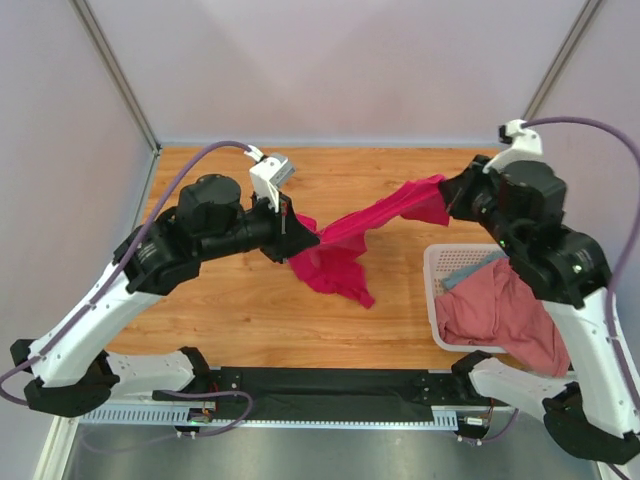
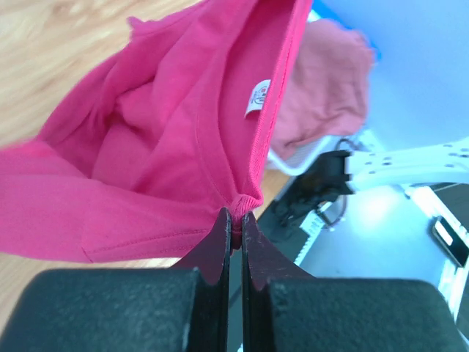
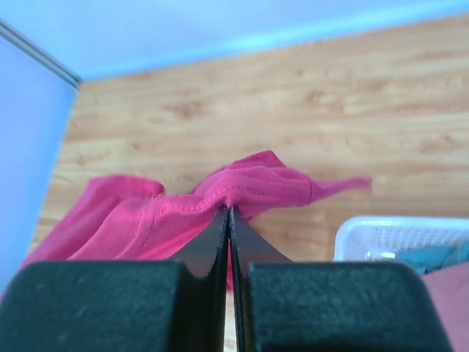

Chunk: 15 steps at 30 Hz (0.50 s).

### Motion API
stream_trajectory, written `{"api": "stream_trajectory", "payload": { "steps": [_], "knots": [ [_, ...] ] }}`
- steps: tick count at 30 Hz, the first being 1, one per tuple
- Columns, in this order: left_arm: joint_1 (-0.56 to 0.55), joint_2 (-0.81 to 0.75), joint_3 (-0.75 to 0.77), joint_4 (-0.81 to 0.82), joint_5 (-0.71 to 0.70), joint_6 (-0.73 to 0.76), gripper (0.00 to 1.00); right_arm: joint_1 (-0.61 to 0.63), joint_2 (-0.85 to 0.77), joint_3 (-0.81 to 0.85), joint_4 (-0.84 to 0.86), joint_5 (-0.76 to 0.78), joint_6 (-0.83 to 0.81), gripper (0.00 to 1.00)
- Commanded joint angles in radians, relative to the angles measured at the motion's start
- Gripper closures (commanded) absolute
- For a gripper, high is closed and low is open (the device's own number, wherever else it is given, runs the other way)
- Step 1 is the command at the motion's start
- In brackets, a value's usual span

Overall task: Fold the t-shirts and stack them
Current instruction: Flatten the tshirt out

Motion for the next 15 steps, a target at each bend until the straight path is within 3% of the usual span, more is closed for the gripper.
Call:
{"api": "stream_trajectory", "payload": {
  "steps": [1, 5, 12, 15],
  "knots": [
    [-0.104, -0.023, 0.085, -0.02, -0.121, -0.019, 1.0, -0.005, -0.026, 0.095, 0.009, 0.077, -0.053, 1.0],
    [-0.13, 0.0, 0.198, -0.024, -0.131, -0.027, 1.0, -0.007, -0.023, 0.207, 0.001, 0.09, -0.073, 1.0],
    [-0.131, 0.121, 0.578, -0.07, -0.131, 0.042, 1.0, -0.007, 0.012, 0.406, 0.075, 0.117, -0.168, 1.0],
    [-0.13, 0.173, 0.669, -0.142, -0.331, 0.108, 1.0, -0.007, 0.128, 0.452, 0.152, 0.094, -0.227, 1.0]
  ]
}}
